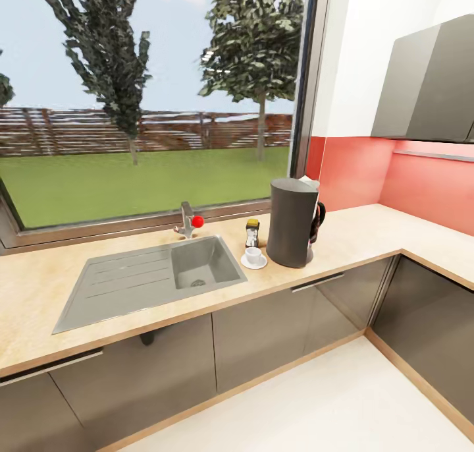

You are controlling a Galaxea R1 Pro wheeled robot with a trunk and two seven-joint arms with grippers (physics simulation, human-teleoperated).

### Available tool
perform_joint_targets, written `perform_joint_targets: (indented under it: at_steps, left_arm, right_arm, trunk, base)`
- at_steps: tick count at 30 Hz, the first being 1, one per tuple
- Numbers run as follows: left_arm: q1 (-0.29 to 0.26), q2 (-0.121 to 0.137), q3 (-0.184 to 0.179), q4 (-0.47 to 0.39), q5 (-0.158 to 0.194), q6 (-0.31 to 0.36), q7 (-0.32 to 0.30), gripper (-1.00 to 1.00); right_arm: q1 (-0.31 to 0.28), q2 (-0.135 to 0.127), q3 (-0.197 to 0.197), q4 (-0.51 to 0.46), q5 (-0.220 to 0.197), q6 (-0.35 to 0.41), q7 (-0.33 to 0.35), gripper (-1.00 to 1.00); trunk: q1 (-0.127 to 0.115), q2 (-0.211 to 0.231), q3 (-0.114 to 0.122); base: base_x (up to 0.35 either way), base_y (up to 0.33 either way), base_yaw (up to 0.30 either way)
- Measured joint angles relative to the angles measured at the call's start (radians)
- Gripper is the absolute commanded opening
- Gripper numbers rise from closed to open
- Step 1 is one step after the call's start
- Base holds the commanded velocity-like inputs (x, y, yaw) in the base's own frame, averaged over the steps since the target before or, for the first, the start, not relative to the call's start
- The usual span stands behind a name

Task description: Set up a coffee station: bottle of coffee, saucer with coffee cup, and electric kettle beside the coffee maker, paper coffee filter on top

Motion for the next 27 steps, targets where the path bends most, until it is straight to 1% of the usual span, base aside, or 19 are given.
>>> perform_joint_targets:
  at_steps: [4, 6, 9, 12, 15, 16, 17, 19, 21, 22, 24, 27]
  left_arm:
    - [0.0, -0.001, 0.002, 0.002, 0.0, -0.009, 0.0, 1.0]
    - [0.0, -0.002, 0.001, 0.008, -0.002, -0.01, 0.0, 1.0]
    - [0.001, 0.0, 0.001, 0.013, -0.002, -0.009, 0.001, 1.0]
    - [0.001, 0.0, -0.001, 0.016, -0.002, -0.004, 0.0, 1.0]
    - [0.001, -0.008, -0.007, 0.019, -0.005, 0.014, -0.002, 1.0]
    - [0.001, -0.011, -0.009, 0.019, -0.005, 0.038, -0.003, 1.0]
    - [0.001, -0.012, -0.01, 0.018, -0.006, 0.079, -0.003, 1.0]
    - [0.0, -0.014, -0.01, 0.012, -0.007, 0.187, -0.006, 1.0]
    - [-0.001, -0.015, -0.011, 0.006, -0.007, 0.281, -0.008, 1.0]
    - [-0.003, -0.016, -0.011, 0.003, -0.007, 0.31, -0.009, 1.0]
    - [-0.01, -0.017, -0.011, -0.002, -0.007, 0.349, -0.008, 1.0]
    - [-0.014, -0.018, -0.011, -0.006, -0.008, 0.369, -0.004, 1.0]
  right_arm:
    - [0.008, 0.0, 0.0, 0.0, 0.002, 0.006, 0.034, 1.0]
    - [0.011, 0.0, 0.0, 0.001, 0.002, 0.027, 0.038, 1.0]
    - [0.019, 0.003, -0.002, 0.0, 0.001, 0.121, 0.039, 1.0]
    - [0.023, 0.006, -0.003, -0.001, -0.001, 0.241, 0.038, 1.0]
    - [0.025, 0.005, -0.005, -0.002, -0.002, 0.289, 0.038, 1.0]
    - [0.025, 0.004, -0.006, -0.001, -0.002, 0.295, 0.037, 1.0]
    - [0.025, 0.004, -0.006, -0.001, -0.002, 0.3, 0.037, 1.0]
    - [0.026, 0.003, -0.007, -0.001, -0.002, 0.304, 0.036, 1.0]
    - [0.027, 0.005, -0.006, -0.001, -0.002, 0.306, 0.036, 1.0]
    - [0.028, 0.006, -0.006, -0.001, -0.001, 0.306, 0.036, 1.0]
    - [0.031, 0.007, -0.005, 0.0, 0.0, 0.305, 0.035, 1.0]
    - [0.041, 0.009, -0.004, -0.002, 0.0, 0.291, 0.036, 1.0]
  trunk:
    - [0.0, 0.0, 0.0]
    - [0.0, 0.0, 0.0]
    - [0.0, 0.0, 0.0]
    - [0.0, 0.0, 0.0]
    - [0.0, 0.0, 0.0]
    - [0.0, 0.0, 0.0]
    - [0.0, 0.0, 0.0]
    - [0.0, 0.0, 0.0]
    - [0.0, 0.0, 0.0]
    - [0.0, 0.0, 0.0]
    - [0.0, 0.0, 0.0]
    - [0.0, 0.0, 0.0]
  base:
    - [0.0, 0.0, 0.0]
    - [0.0, 0.0, 0.0]
    - [0.0, 0.0, 0.0]
    - [0.0, 0.0, 0.0]
    - [0.0, 0.0, 0.0]
    - [0.0, 0.0, 0.0]
    - [0.0, 0.0, 0.0]
    - [0.0, 0.0, 0.0]
    - [0.0, 0.0, 0.0]
    - [0.0, 0.0, 0.0]
    - [0.0, 0.0, 0.0]
    - [0.0, 0.0, 0.0]
